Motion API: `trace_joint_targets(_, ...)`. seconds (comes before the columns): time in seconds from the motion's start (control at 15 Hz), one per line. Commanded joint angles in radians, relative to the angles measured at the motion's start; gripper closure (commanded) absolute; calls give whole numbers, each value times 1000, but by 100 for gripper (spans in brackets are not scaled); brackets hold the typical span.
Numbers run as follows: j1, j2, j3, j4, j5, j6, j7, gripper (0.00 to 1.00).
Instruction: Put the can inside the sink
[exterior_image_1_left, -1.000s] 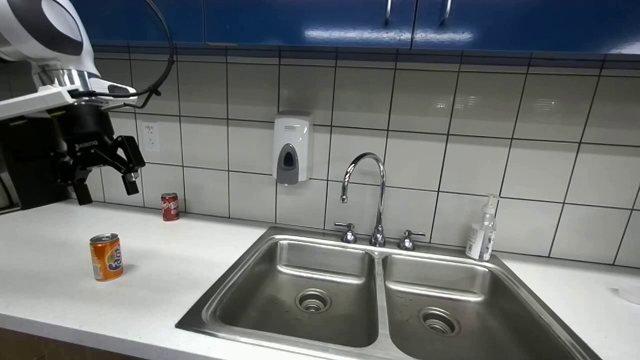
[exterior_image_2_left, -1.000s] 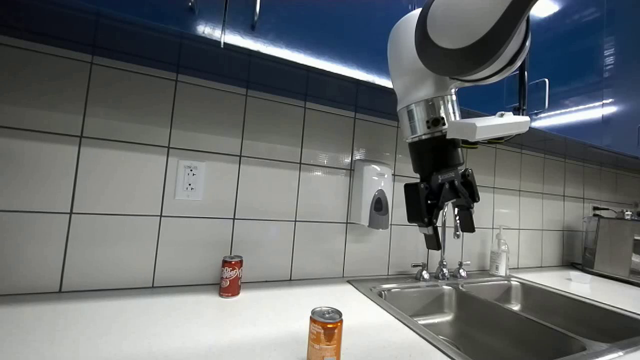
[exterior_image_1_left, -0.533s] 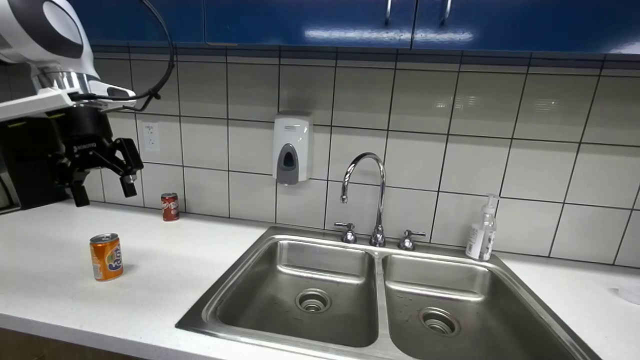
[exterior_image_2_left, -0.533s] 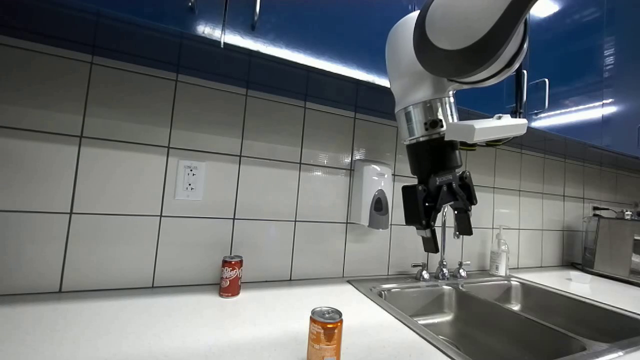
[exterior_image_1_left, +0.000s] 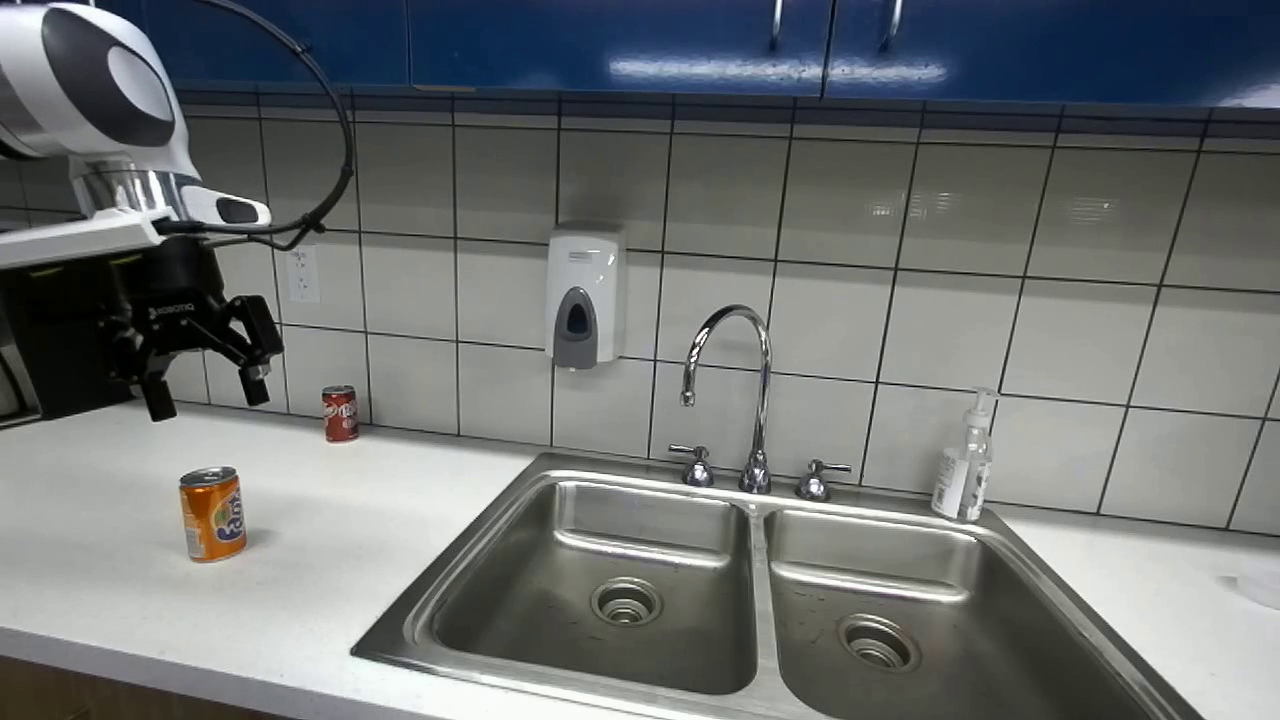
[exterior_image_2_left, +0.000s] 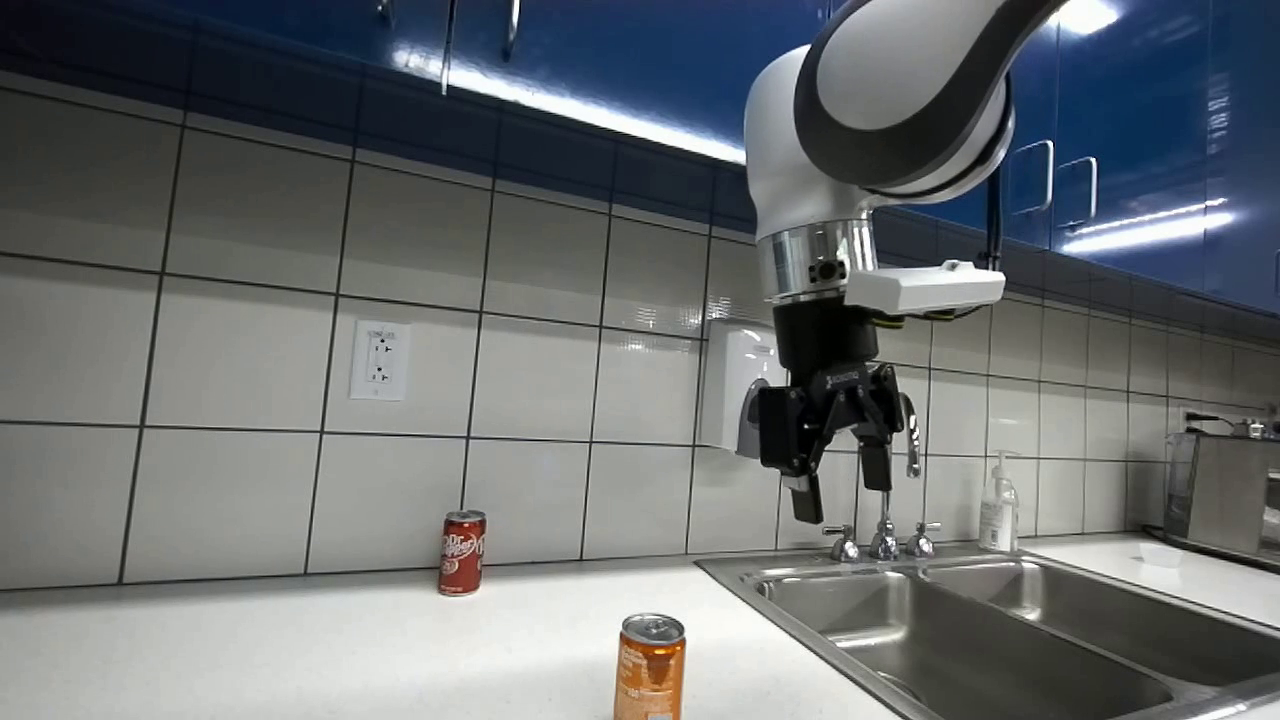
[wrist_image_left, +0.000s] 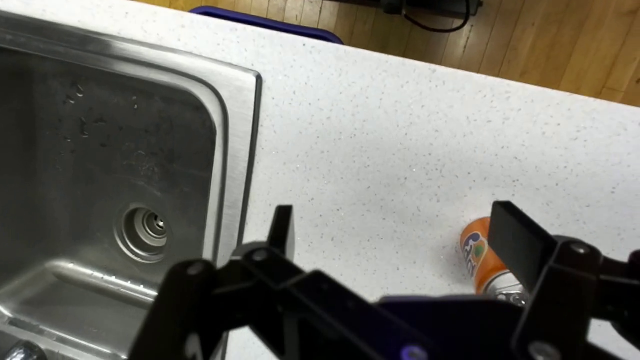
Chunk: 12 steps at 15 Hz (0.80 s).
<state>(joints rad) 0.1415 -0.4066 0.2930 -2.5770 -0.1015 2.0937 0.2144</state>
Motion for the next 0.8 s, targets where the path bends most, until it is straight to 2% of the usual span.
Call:
trace_joint_targets(0.0,28,82,9,52,32,57,62,0)
trace_joint_targets(0.4,78,247,57,144,46,135,175,0)
trace_joint_targets(0.73,101,378,42,209,42,169,212,0)
